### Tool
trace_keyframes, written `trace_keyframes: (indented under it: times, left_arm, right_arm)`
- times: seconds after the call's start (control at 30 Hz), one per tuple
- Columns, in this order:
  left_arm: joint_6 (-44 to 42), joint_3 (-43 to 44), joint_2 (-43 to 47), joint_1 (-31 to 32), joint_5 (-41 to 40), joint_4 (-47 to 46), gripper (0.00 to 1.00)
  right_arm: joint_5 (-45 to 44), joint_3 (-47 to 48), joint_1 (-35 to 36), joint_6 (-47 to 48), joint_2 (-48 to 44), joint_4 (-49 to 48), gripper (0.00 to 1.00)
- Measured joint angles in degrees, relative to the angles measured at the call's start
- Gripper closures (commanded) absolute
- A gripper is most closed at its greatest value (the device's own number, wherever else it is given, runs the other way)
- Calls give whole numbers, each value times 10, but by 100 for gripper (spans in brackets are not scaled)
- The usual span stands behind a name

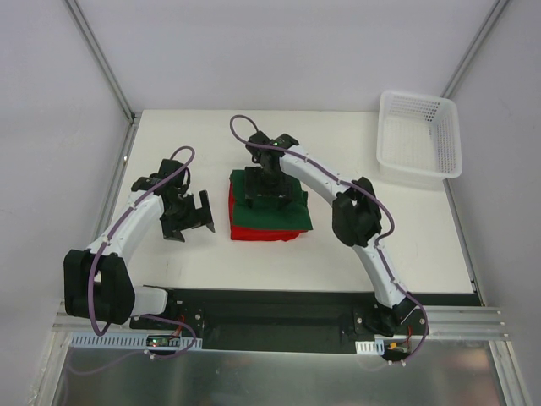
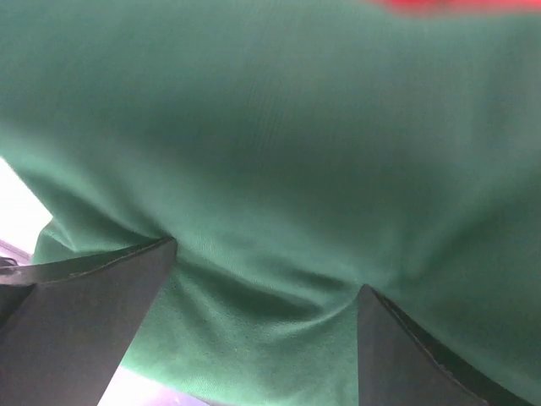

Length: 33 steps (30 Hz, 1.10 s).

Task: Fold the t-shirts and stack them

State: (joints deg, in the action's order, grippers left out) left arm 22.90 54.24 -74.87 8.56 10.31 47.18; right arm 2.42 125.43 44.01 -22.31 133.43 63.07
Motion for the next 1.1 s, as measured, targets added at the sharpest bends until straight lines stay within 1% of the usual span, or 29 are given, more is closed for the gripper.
trace_keyframes:
  times: [0.27,0.6,0.9,1.1]
  left_arm:
    - [0,-1,0,0,1,1,1]
    - [0,-1,0,0,14,1,1]
    - [-1,-1,0,0,33,0,1]
    - [-7,-1,20,0,54,-3,1]
  right_arm:
    - [16,-9,-3,14,14,-7,4]
    - [-1,-58,-21,-1,-13,-8,4]
    - [-37,-236,-64,-28,-122,-3,4]
    - [-52,-333,-107,-57,-184,9,4]
